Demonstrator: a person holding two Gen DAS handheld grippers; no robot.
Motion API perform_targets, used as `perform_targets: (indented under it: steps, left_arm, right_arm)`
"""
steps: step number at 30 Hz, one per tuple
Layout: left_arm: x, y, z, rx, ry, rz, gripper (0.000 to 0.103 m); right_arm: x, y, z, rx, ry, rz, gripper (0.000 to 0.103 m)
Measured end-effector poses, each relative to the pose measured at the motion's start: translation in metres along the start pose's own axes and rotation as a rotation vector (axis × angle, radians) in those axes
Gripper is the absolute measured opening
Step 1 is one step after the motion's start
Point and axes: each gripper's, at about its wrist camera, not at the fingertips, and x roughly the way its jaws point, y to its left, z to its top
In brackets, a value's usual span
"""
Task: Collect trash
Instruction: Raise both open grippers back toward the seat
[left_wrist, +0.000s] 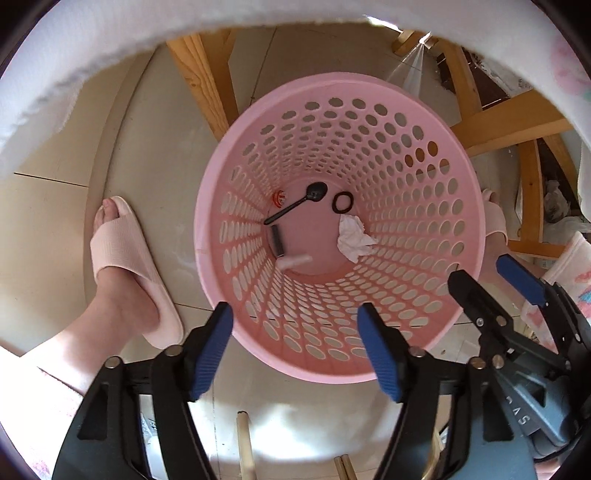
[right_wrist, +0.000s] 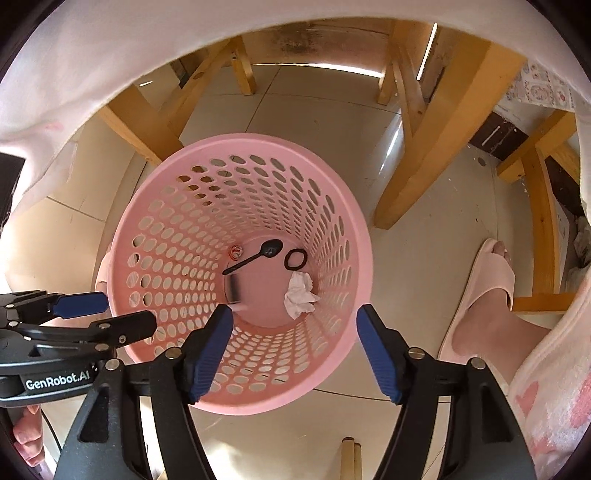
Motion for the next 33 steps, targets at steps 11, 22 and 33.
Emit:
perform_targets:
  steps: [11,22,33]
  left_arm:
    - [-0.006,-0.001,-0.003,0.034,-0.005,0.081,0.072]
    - [-0.043,-0.001,-0.003,0.053,-0.102,0.086,0.072]
    - [-0.102,0.011,-0.006,0.026,-0.275,0.087,0.072]
  right_arm:
    - [-0.003,0.000,0.000,0.000,-0.008,-0.039,0.072]
    - [-0.044,0.006,0.004,-0.012,-0.129,-0.083,0.072]
    - [-0.110,0.014,0.008,0.009,-0.300,-0.075,0.073]
